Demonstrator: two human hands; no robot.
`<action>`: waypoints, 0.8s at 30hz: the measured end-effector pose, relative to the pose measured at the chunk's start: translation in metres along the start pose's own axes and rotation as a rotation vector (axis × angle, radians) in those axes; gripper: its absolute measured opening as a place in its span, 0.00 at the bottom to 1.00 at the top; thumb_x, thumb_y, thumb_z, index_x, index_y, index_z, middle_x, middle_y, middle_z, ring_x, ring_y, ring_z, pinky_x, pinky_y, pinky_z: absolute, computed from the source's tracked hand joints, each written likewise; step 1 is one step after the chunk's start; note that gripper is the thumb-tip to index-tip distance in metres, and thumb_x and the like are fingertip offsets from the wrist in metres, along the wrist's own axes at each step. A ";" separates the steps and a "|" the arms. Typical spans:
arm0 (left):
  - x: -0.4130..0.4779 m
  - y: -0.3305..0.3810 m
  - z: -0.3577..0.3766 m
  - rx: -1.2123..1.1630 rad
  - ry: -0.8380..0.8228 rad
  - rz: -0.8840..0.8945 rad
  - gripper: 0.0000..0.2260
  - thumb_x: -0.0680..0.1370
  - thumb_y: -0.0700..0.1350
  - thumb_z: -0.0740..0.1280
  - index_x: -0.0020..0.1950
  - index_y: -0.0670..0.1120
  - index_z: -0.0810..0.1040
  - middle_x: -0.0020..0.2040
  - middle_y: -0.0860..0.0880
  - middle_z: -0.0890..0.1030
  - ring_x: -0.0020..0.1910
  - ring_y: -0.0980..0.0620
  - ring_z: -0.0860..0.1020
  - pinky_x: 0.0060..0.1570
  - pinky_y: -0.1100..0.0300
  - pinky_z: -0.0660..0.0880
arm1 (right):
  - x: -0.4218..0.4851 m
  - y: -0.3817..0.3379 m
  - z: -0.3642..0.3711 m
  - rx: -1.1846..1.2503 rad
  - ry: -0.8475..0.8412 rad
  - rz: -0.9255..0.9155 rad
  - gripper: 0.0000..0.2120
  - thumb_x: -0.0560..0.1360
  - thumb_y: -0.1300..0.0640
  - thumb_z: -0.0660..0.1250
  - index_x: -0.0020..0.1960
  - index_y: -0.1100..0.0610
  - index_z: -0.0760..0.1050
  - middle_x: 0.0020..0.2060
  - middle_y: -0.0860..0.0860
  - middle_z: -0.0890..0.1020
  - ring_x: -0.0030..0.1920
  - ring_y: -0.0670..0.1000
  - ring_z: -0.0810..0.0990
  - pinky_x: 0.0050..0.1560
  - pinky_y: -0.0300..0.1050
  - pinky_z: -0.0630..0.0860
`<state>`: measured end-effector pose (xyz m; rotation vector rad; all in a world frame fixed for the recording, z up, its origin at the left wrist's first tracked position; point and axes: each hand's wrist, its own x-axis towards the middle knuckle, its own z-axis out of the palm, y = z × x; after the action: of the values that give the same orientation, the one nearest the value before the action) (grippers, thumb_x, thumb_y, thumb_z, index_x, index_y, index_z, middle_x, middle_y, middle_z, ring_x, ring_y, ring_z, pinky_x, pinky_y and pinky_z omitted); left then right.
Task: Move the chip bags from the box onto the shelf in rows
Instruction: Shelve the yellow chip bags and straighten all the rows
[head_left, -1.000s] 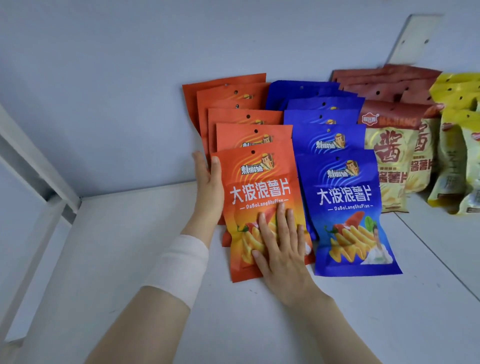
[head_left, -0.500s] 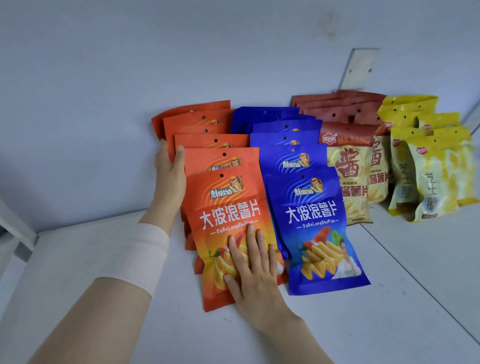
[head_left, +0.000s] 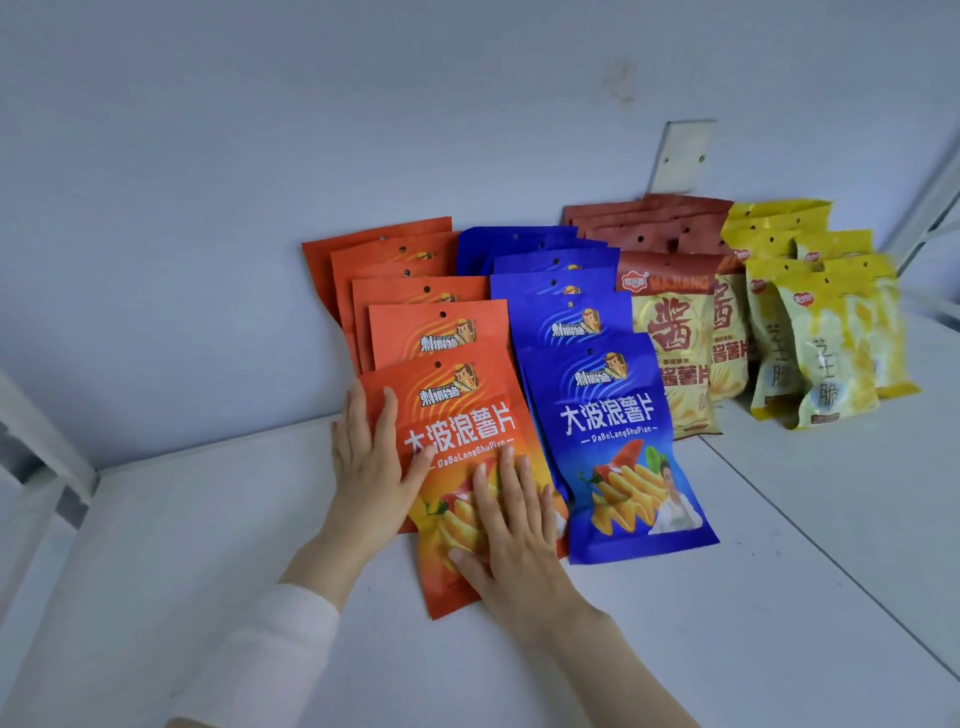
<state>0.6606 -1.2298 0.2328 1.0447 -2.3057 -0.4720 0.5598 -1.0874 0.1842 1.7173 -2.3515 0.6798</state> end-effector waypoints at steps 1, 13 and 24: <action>-0.005 0.002 -0.003 0.022 0.008 0.030 0.37 0.73 0.66 0.51 0.76 0.45 0.50 0.76 0.40 0.42 0.75 0.45 0.41 0.71 0.52 0.38 | -0.003 0.000 -0.002 0.021 0.010 0.003 0.35 0.76 0.34 0.44 0.76 0.53 0.46 0.75 0.55 0.46 0.74 0.57 0.44 0.73 0.57 0.43; -0.077 0.035 0.020 0.095 -0.087 0.379 0.30 0.75 0.56 0.55 0.72 0.40 0.63 0.74 0.38 0.59 0.73 0.45 0.51 0.70 0.49 0.43 | -0.085 0.024 -0.038 -0.012 0.102 0.152 0.33 0.77 0.39 0.49 0.76 0.55 0.46 0.75 0.54 0.46 0.75 0.57 0.43 0.73 0.53 0.45; -0.170 0.183 0.089 0.124 -0.308 0.510 0.30 0.74 0.56 0.54 0.70 0.39 0.67 0.73 0.38 0.62 0.73 0.43 0.57 0.69 0.51 0.47 | -0.217 0.130 -0.124 -0.067 0.146 0.367 0.31 0.75 0.46 0.54 0.74 0.58 0.53 0.74 0.61 0.54 0.74 0.58 0.48 0.71 0.58 0.53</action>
<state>0.5926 -0.9759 0.2001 0.4182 -2.7796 -0.2991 0.4934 -0.8141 0.1768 1.1744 -2.5727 0.7390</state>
